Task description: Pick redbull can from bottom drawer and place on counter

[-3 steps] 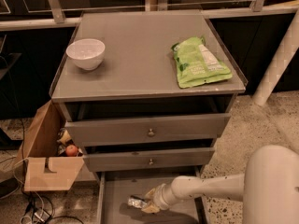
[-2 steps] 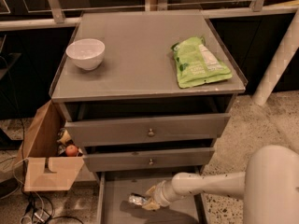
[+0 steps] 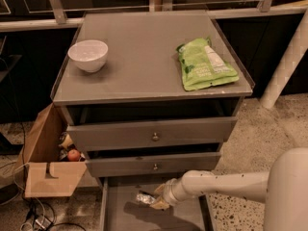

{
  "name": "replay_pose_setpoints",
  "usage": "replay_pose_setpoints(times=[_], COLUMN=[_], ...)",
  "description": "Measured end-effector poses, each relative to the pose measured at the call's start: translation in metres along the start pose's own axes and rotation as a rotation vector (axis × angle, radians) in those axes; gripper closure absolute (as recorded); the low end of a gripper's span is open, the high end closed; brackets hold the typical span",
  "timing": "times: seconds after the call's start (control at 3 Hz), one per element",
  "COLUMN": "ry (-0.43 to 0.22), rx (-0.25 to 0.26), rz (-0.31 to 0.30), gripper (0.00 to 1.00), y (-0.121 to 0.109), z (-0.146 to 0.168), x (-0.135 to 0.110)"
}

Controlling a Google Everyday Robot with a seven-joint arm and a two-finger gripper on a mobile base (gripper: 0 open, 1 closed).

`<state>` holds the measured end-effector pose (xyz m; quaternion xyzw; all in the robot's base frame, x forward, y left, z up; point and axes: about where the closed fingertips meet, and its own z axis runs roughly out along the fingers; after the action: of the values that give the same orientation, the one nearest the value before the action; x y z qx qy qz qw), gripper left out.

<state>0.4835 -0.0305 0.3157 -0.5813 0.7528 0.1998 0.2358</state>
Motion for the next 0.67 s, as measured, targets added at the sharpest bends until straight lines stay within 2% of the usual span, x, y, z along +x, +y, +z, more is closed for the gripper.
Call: replay_pose_setpoints(times=[0.33, 0.67], ry=[-0.004, -0.004], rx=[0.006, 0.006], rz=[-0.047, -0.047], gripper=[1.00, 1.00], y=[0.0059, 0.0057], z=[-0.0308, -0.0309], x=[-0.0246, -0.0248])
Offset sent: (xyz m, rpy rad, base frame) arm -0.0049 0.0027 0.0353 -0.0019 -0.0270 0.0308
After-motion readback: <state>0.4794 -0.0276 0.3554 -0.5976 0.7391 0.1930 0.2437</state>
